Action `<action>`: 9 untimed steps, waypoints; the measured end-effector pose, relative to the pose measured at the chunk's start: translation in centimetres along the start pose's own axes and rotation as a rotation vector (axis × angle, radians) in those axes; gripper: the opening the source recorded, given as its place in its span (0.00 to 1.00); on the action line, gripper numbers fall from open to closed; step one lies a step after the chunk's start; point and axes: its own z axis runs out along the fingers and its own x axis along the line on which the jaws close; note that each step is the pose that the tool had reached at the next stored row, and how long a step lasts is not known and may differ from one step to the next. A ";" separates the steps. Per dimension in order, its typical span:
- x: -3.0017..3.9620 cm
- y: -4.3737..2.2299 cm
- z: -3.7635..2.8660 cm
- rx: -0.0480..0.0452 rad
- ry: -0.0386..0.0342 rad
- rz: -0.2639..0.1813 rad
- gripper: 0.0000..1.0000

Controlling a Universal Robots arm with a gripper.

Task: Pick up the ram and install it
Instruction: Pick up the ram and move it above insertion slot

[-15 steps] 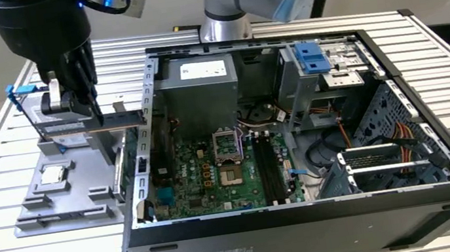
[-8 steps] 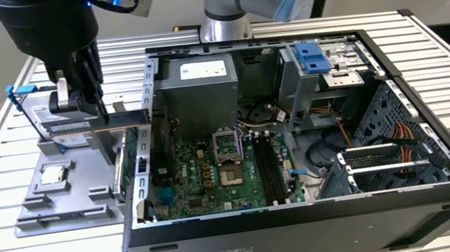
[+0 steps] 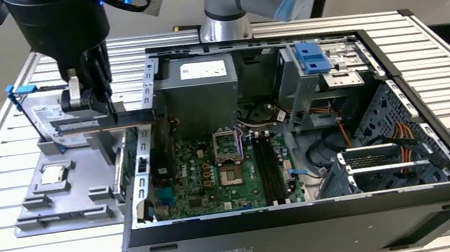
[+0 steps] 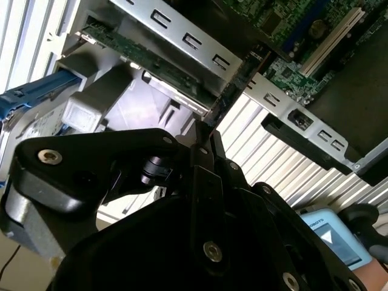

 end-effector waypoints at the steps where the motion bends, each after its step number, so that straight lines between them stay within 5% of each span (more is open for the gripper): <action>1: 0.00 -0.15 0.00 0.0000 0.0000 0.000 0.00; 9: 0.03 -1.33 -0.03 -0.0001 0.0000 0.000 0.00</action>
